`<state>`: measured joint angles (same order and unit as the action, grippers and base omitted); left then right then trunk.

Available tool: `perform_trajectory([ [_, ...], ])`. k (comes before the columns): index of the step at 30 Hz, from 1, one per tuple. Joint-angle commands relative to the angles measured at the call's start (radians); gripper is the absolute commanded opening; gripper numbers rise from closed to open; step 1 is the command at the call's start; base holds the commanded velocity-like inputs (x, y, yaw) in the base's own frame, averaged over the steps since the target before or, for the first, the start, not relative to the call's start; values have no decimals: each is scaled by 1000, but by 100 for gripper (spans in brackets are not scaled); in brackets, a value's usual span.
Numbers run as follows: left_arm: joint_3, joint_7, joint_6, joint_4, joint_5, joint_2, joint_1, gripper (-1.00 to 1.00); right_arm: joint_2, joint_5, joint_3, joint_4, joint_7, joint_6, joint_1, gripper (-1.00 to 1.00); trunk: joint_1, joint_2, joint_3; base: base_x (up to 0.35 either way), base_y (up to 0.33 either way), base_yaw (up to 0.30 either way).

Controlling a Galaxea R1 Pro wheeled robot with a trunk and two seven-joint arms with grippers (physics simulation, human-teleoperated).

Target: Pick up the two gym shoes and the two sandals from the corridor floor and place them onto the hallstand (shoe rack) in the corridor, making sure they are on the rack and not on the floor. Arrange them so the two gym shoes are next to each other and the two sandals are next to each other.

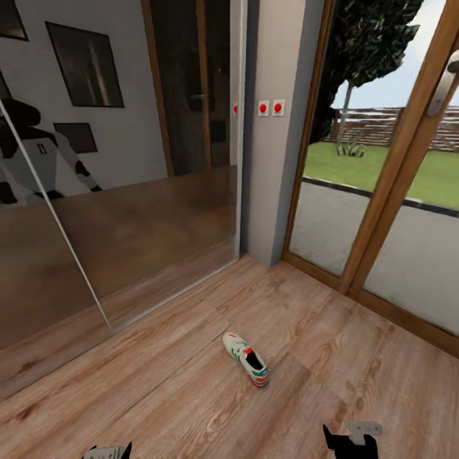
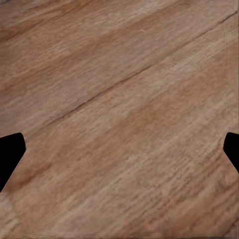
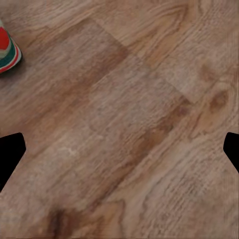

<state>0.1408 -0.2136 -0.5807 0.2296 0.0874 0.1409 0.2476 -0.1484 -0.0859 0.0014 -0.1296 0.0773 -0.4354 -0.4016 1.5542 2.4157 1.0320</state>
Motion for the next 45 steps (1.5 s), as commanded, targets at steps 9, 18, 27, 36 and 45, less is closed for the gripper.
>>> perform_trajectory([
  [9,3,-11,-1,-1,9,0,1,100,0,-9,0,1,9,-3,0,100,0,0,1,4,-3,278],
  [18,3,-10,-1,-1,9,-1,1,100,0,-9,0,1,9,-3,0,100,0,0,1,0,0,278],
  [27,3,-10,-1,-1,9,-1,1,100,1,-9,0,1,11,-3,0,100,0,0,1,0,0,278],
  [36,3,-10,-1,-1,11,0,1,100,4,-9,0,1,12,-2,0,100,0,0,1,0,0,278],
  [45,3,-10,-1,-1,11,-1,1,100,4,-9,0,1,12,-2,0,100,0,0,1,0,-110,277],
])
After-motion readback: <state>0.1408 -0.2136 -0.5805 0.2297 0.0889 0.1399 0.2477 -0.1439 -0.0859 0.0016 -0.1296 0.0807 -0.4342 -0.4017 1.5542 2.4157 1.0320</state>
